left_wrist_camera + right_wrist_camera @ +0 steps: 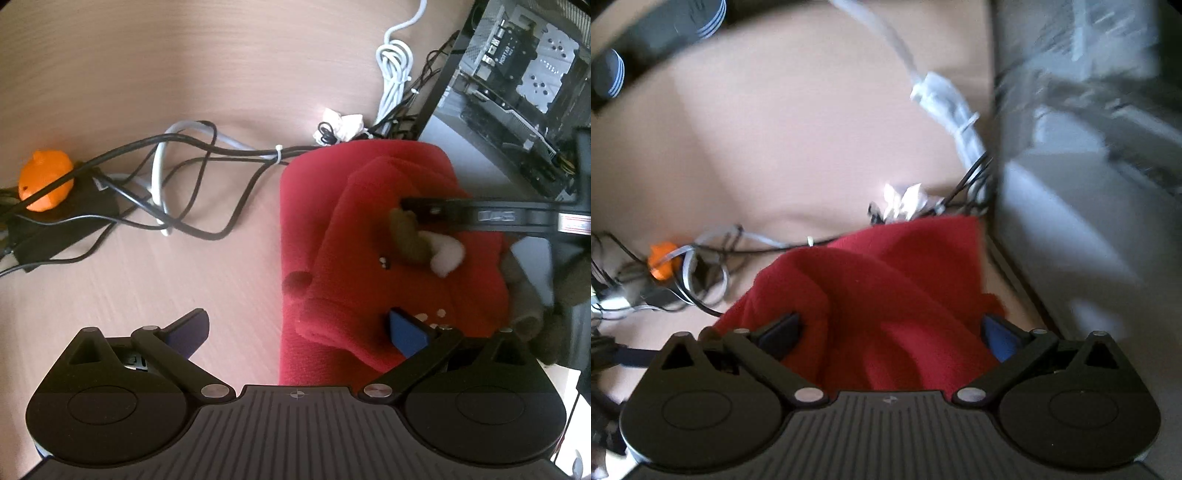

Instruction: Fold clothes

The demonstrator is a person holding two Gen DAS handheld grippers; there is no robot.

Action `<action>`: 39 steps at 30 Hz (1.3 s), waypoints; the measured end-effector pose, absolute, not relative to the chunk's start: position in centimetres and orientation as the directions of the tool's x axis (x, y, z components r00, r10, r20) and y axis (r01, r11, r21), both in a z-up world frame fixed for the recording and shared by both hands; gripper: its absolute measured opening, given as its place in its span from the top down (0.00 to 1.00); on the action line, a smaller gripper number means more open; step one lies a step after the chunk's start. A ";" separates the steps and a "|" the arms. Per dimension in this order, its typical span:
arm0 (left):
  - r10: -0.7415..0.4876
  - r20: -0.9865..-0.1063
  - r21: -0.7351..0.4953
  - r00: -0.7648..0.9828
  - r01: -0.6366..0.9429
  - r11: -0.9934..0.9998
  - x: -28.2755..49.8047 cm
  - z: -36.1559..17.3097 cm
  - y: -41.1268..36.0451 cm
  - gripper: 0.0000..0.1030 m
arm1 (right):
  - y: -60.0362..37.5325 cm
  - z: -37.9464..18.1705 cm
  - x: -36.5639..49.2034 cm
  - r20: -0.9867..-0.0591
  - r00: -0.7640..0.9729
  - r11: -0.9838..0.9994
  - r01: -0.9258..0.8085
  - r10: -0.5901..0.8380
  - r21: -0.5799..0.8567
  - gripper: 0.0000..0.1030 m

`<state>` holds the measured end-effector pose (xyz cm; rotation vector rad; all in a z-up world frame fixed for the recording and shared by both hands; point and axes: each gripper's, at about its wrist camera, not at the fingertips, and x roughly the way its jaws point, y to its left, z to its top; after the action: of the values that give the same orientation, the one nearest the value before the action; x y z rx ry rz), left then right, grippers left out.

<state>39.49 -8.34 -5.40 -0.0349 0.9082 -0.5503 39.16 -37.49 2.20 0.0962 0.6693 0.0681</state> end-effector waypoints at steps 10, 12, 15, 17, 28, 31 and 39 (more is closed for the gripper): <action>-0.529 -0.701 -0.233 0.479 0.547 0.804 33.7 -4.2 -8.3 0.00 | -39.0 2.7 27.2 -0.583 0.810 0.982 0.059 0.056 0.177 0.00; -0.505 -0.733 -0.204 0.455 0.561 0.802 32.7 -5.3 -8.8 0.00 | -39.7 2.9 26.3 -0.586 0.810 0.975 0.111 0.024 0.193 0.00; -0.471 -0.764 -0.169 0.441 0.568 0.806 31.8 -6.9 -9.1 0.00 | -40.0 3.3 25.0 -0.607 0.794 0.978 0.152 -0.032 0.146 0.00; -0.468 -0.765 -0.175 0.442 0.557 0.812 31.7 -7.3 -9.1 0.00 | -39.6 3.5 23.8 -0.602 0.797 0.983 0.145 -0.047 0.115 0.00; -0.436 -0.763 -0.121 0.478 0.557 0.822 30.5 -7.6 -9.2 0.00 | -34.0 -2.6 22.9 -0.686 0.715 0.990 0.063 -0.133 -0.127 0.00; -0.430 -0.768 -0.107 0.475 0.567 0.817 30.3 -7.9 -9.8 0.00 | -33.6 -2.9 22.3 -0.681 0.713 0.985 0.079 -0.164 -0.155 0.00; -0.411 -0.775 -0.080 0.480 0.571 0.817 30.1 -8.8 -11.3 0.00 | -32.4 -3.9 22.9 -0.626 0.746 0.961 0.070 -0.227 -0.266 0.00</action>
<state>30.15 -11.28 -8.81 0.1995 0.8864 -0.6032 22.95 -32.43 -3.94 -0.2326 0.7116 -0.1639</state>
